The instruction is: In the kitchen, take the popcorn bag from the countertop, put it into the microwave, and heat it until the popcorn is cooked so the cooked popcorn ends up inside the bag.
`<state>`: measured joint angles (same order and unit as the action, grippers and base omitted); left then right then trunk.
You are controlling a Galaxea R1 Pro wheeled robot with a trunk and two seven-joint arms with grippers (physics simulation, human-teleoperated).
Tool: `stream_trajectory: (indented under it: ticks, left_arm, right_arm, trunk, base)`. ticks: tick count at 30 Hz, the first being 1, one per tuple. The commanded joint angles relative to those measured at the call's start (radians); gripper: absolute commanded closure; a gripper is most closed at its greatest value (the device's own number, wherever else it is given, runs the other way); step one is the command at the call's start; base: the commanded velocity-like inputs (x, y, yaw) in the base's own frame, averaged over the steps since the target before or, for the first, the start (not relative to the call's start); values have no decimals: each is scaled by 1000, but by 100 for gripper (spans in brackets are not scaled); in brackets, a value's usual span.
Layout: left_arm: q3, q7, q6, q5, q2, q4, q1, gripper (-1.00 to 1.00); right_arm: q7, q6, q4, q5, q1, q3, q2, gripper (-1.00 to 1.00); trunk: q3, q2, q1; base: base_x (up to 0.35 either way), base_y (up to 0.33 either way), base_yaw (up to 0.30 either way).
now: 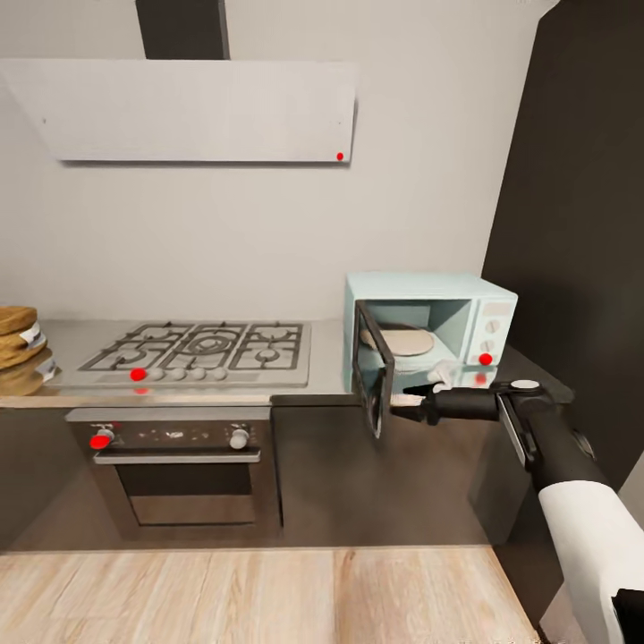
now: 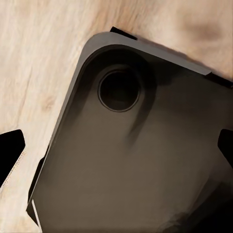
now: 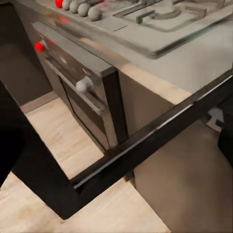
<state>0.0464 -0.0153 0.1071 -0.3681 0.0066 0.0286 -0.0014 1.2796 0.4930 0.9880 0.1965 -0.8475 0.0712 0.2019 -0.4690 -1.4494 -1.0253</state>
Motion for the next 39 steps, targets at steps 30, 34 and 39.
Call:
stream_trajectory:
  ticks: [30, 34, 39]
  left_arm:
    - [6, -2, 2, -3, 0, 2, 0, -100]
    - [6, -2, 2, -3, 0, 2, 0, -100]
    - [6, -2, 3, -3, 0, 2, 0, -100]
  right_arm:
    - [-79, 57, 32, 21, -1, 93, 40, -100]
    - [-149, 60, 32, 29, -1, 151, 60, -100]
    - [-273, 56, -7, 70, -1, 158, 89, -100]
  trunk:
    - [-1, -1, 0]
    - [-1, -1, 0]
    - [-1, -1, 0]
  base:
    - [-48, 68, 0]
    - [0, 0, 0]
    - [0, 0, 0]
